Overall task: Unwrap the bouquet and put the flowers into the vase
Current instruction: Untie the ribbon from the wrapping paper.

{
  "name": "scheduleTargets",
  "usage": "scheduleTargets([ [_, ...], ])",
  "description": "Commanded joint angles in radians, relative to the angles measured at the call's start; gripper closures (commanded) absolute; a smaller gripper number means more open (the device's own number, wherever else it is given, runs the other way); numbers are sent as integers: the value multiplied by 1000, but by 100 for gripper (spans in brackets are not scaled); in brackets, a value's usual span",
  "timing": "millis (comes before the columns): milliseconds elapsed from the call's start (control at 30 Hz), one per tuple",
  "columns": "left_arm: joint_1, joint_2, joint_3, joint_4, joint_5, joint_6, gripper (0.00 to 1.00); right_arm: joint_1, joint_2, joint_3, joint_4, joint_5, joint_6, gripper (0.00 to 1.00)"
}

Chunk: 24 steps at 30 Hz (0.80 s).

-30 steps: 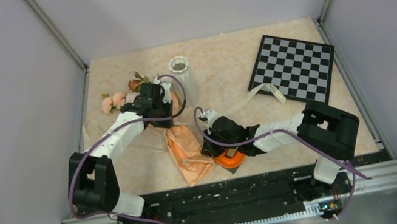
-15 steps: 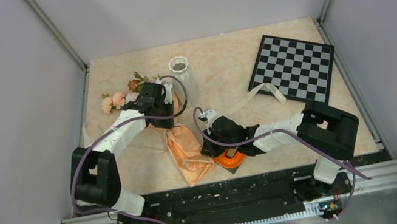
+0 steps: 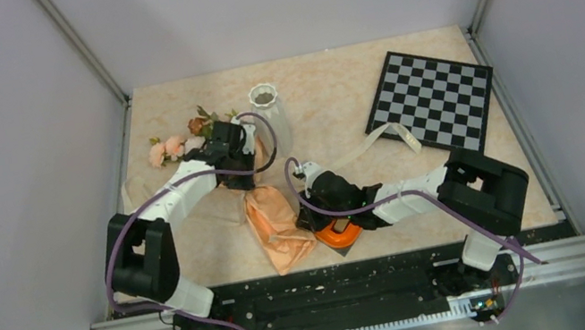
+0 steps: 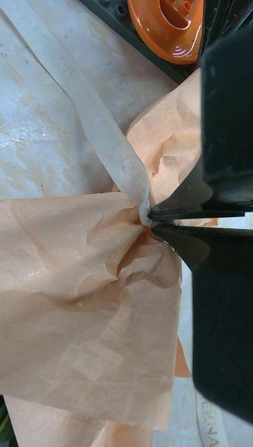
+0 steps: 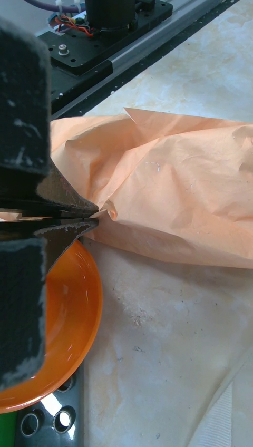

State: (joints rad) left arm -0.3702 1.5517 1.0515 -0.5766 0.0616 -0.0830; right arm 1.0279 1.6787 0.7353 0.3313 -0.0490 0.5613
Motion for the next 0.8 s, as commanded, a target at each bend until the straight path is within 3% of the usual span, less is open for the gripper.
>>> scheduleTargets([
  [0, -5, -8, 32, -13, -11, -2, 92, 13, 15, 35, -13, 25, -3, 100],
  [233, -6, -86, 12, 26, -4, -14, 100, 12, 21, 33, -21, 33, 0, 100],
  [767, -4, -164, 0, 81, 94, -73, 100, 12, 16, 41, -44, 41, -3, 100],
])
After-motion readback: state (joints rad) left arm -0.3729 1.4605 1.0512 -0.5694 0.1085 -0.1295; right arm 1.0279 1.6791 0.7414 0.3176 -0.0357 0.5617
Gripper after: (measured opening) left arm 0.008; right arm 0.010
